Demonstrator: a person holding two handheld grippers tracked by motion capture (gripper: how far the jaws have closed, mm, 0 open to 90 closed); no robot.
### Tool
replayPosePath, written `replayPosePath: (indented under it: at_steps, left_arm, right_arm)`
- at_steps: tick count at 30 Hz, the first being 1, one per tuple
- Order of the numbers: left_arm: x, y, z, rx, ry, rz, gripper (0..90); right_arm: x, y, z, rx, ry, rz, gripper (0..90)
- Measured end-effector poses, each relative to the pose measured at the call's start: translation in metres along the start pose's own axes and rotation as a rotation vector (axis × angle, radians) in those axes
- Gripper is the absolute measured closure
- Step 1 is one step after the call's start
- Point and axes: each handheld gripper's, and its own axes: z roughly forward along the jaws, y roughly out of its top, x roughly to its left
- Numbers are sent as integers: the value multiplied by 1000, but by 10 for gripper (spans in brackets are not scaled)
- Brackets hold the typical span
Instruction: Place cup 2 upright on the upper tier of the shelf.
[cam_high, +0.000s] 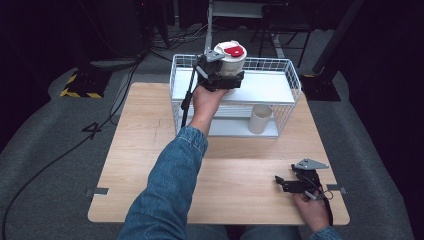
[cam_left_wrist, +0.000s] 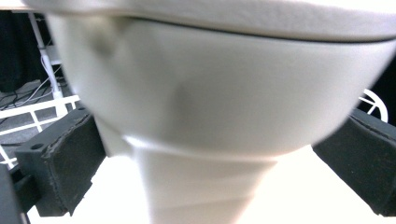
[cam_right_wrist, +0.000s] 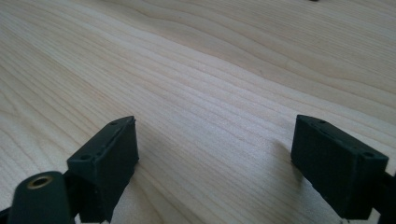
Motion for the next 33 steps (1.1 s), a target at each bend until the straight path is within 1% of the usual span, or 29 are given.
replayPosePath:
  at_steps: [6,7,8,9,10,11,12,16,22,28,30,32,33]
  left_arm:
    - [1,0,-20,-10,5,16,0]
    - [0,1,-24,-16,2,19,0]
    - [0,1,-24,-16,2,19,0]
    - [-1,1,-32,-26,-4,22,0]
    - [-2,1,-35,-29,-7,25,0]
    - [-2,1,-35,-29,-7,25,0]
    - [-4,1,-42,-30,-15,29,0]
    - [-10,-1,-57,-21,-31,39,1]
    - [-21,-5,-82,-41,-62,60,1]
    - [-31,-10,-104,-37,-85,82,1]
    - [-34,-12,-110,-34,-91,89,1]
    - [-36,-15,-117,-28,-87,105,1]
    - [-36,-15,-117,-28,-87,105,1]
  right_arm:
    - [0,0,0,0,1,-3,151]
    - [0,0,0,0,0,-1,151]
    - [0,0,0,1,1,-3,151]
    - [0,0,0,1,1,-3,151]
    - [0,0,0,0,0,0,151]
    - [0,0,0,1,1,-3,151]
    - [0,0,0,0,0,-1,151]
    - [0,0,0,0,1,0,151]
    - [0,0,0,1,2,-2,151]
    - [0,0,0,2,4,-5,151]
    - [0,0,0,2,4,-5,151]
    - [0,0,0,2,4,-6,151]
    - [0,0,0,2,5,-6,151]
